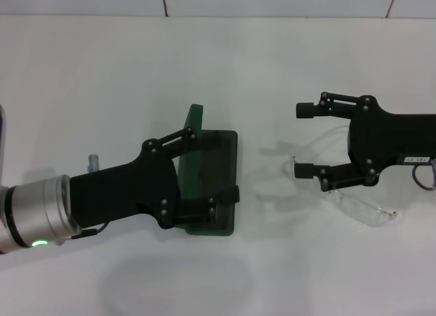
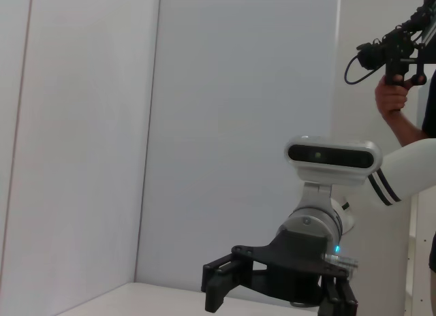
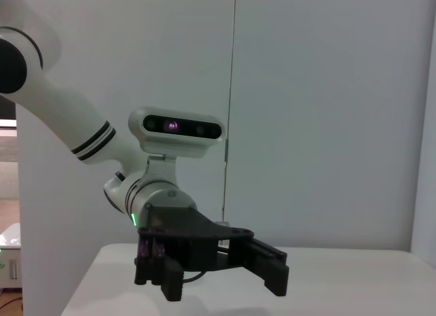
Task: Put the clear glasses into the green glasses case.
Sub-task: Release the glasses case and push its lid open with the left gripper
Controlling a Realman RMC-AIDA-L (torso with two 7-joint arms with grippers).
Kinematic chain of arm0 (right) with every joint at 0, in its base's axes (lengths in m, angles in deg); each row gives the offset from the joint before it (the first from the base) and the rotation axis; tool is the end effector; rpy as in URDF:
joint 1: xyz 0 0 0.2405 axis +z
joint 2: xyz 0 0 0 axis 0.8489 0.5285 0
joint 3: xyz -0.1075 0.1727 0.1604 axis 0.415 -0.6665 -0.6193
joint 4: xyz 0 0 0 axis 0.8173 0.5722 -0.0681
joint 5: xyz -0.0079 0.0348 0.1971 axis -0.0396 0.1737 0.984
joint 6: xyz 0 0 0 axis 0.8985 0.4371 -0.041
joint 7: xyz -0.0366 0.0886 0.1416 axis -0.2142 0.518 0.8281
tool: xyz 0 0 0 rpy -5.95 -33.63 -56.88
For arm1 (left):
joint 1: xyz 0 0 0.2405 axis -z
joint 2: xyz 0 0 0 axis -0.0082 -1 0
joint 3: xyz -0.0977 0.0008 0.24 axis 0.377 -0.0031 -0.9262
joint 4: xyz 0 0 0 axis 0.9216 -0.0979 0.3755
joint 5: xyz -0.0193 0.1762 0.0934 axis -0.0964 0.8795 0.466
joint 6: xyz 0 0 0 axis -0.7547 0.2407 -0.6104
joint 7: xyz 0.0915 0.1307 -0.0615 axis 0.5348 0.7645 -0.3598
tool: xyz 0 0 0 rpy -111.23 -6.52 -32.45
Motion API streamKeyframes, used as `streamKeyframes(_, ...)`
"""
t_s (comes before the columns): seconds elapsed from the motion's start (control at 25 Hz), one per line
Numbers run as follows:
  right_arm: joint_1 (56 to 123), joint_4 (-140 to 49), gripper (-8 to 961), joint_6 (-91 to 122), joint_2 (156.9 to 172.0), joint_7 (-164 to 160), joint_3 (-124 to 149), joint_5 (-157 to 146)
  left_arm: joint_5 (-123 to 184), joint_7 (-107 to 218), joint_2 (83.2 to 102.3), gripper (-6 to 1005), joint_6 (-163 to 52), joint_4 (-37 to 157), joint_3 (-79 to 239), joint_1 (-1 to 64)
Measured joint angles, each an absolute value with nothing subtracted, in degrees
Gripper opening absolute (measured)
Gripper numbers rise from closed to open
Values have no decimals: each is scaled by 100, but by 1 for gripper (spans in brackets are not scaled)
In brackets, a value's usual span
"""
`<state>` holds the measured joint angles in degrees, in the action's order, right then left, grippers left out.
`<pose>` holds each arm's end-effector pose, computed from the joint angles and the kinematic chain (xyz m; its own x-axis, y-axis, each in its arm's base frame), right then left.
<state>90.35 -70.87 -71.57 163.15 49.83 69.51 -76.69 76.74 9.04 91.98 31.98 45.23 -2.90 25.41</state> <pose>0.2052 0.3216 -0.0137 0.7965 0.1017 -0.5960 -0.0038 -0.9849 -0.1732 -0.2230 0.2691 -0.0544 0.6615 0.0724 0.7464 0.2107 -0.9732 -0.0922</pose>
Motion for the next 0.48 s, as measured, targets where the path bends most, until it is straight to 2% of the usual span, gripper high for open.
streamKeyframes(0.48, 9026, -7088, 882, -7159, 16317, 4983, 6958, -7669, 7677, 880, 9199, 873, 3204, 4522, -290, 2562)
